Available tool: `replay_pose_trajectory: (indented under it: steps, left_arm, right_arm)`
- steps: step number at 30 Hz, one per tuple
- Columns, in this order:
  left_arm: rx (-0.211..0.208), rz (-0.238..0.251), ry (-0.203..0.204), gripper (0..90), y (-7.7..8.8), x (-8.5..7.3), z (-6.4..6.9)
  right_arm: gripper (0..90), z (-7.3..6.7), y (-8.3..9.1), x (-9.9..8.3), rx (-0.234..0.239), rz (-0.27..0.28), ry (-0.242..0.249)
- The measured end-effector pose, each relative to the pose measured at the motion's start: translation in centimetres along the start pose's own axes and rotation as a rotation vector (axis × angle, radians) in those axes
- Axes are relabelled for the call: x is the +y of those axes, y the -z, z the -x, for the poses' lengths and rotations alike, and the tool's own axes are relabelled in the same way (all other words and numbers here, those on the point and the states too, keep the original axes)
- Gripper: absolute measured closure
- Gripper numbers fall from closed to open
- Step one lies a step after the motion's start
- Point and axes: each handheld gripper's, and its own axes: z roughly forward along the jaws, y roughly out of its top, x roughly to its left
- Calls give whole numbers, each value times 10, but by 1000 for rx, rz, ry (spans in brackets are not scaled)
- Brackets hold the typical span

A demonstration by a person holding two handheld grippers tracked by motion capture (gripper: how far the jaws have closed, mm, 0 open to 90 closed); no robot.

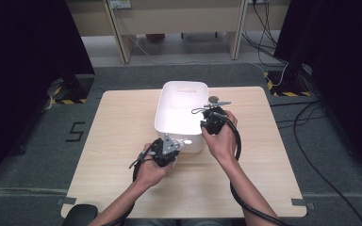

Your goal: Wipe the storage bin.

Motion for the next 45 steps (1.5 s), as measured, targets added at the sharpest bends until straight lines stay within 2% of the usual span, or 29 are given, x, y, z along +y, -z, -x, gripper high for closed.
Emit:
replay_pose_trajectory:
  steps: [4, 12, 19, 24, 31, 45]
  left_arm:
    - [-8, -26, -1, 793, -5, -3, 0]
    - [-4, -29, 2, 794, -11, -7, 1]
    - [-11, -60, -2, 793, -19, -13, 3]
    - [-10, -65, 9, 794, -24, -15, 4]
    - [-11, -82, -5, 793, -27, -13, 6]
    - [-28, -76, -11, 793, -30, -5, 13]
  right_arm:
    - [745, 0, 0, 0, 1, 0, -2]
    - [743, 0, 0, 0, 3, 3, 2]
    - [743, 0, 0, 0, 2, 4, 0]
    - [742, 0, -1, 0, 3, 5, -1]
    - [742, 0, -1, 0, 2, 6, -2]
    - [741, 0, -1, 0, 3, 7, -6]
